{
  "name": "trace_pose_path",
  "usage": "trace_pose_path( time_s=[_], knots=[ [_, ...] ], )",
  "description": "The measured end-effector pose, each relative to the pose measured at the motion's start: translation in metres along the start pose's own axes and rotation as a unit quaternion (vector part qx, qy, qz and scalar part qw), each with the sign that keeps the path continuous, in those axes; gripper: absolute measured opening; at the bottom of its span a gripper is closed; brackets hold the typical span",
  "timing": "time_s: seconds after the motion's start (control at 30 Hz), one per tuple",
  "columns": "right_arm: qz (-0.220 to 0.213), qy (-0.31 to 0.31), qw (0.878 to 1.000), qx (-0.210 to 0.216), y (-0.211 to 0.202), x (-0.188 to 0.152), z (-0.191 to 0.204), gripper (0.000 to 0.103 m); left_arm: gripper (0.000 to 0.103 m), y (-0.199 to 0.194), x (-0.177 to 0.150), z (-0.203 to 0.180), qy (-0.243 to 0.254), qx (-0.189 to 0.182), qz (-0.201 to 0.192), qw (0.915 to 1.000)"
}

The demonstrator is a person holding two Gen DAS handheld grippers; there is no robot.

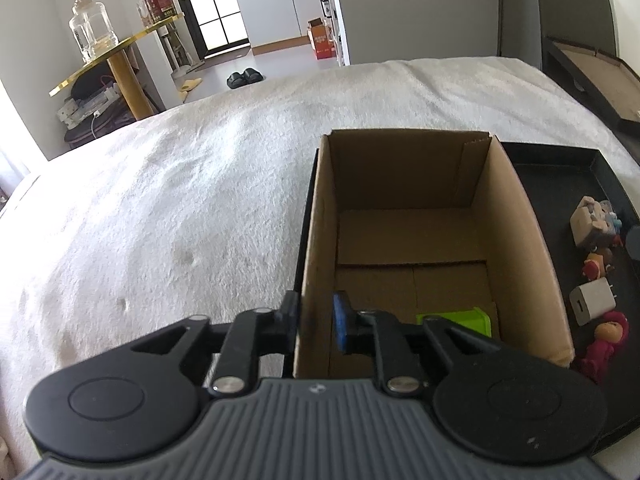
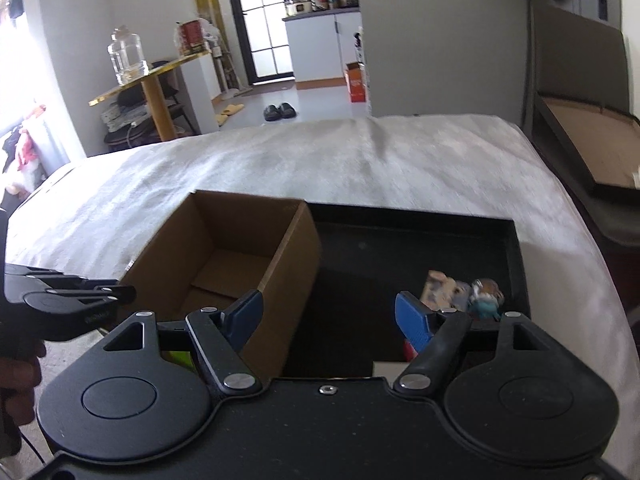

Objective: Organize rigid objects
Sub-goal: 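Open the right gripper to drop the green cube into the box, then move the right gripper to the pink plush figure and close on it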

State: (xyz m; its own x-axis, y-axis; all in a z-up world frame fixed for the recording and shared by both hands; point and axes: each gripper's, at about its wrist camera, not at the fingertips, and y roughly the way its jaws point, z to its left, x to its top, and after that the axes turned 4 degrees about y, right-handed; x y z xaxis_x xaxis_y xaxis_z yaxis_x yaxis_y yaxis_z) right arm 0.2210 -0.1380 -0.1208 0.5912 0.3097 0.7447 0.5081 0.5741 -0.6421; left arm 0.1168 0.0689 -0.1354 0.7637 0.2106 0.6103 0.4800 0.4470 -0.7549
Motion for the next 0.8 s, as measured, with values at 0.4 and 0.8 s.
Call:
trace_pose_path(
  time_s=[0.4, 0.8],
  knots=[
    [0.037, 0.036, 0.998, -0.026, 0.005, -0.027, -0.036, 0.072, 0.074, -0.007, 0.002, -0.016, 0.025, 0.022, 0.0, 0.9994],
    [0.084, 0.047, 0.995, -0.039, 0.02, -0.05, -0.052, 0.081, 0.08, -0.003, 0.003, -0.028, 0.044, 0.039, 0.013, 0.9982]
  ],
)
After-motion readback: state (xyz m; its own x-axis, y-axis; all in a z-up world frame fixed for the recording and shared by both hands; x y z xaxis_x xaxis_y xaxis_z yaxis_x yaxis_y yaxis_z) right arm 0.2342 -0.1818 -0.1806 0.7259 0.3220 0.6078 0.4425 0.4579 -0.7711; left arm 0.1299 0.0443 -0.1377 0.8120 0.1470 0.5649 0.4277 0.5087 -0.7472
